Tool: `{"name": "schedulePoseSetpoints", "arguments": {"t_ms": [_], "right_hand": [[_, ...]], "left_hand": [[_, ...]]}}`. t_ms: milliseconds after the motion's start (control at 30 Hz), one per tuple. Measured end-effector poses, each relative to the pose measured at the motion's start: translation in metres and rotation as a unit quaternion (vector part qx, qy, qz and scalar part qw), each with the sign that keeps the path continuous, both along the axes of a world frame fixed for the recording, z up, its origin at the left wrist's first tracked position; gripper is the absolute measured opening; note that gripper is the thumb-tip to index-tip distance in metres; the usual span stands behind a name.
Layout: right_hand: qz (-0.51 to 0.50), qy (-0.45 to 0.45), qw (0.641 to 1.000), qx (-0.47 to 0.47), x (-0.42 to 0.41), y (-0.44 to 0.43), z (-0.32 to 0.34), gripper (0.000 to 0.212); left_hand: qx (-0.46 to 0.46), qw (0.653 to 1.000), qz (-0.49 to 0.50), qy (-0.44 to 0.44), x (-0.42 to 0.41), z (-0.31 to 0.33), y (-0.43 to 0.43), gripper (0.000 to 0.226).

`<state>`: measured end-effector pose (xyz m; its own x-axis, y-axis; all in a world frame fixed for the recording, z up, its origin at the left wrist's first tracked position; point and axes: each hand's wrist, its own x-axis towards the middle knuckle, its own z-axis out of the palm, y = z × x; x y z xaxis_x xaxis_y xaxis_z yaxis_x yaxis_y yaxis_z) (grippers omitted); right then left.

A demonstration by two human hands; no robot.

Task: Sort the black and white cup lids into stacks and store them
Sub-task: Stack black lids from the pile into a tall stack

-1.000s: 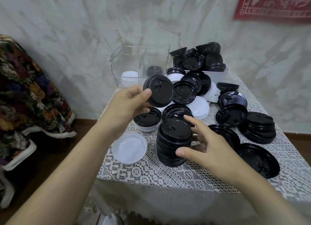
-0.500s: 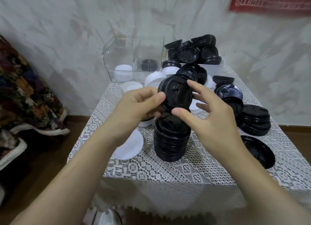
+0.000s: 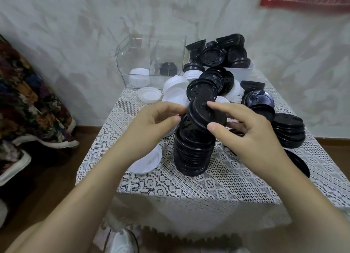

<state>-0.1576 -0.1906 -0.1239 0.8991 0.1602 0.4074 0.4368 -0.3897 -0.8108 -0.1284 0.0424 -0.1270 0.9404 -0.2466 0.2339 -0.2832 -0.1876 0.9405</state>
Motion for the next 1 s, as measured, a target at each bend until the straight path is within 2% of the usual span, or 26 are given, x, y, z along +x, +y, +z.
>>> {"name": "schedulePoseSetpoints", "arguments": {"t_ms": [133,400,600,1000], "right_hand": [[0.036,0.019,0.998,-0.055,-0.001,0.002,-0.006,0.046],[0.069,0.052,0.993,-0.076,-0.003,0.004,-0.009,0.042],[0.078,0.063,0.992,-0.071,-0.006,0.000,-0.009,0.041],[0.078,0.059,0.992,-0.079,-0.008,-0.001,-0.016,0.053]], "left_hand": [[0.040,0.998,-0.052,0.020,-0.004,-0.008,0.004,0.033],[-0.008,0.985,-0.128,0.112,-0.009,-0.012,0.015,0.043],[0.015,0.982,-0.155,0.104,-0.011,-0.016,0.016,0.067],[0.015,0.988,-0.133,0.080,-0.013,-0.025,0.010,0.061]]}}
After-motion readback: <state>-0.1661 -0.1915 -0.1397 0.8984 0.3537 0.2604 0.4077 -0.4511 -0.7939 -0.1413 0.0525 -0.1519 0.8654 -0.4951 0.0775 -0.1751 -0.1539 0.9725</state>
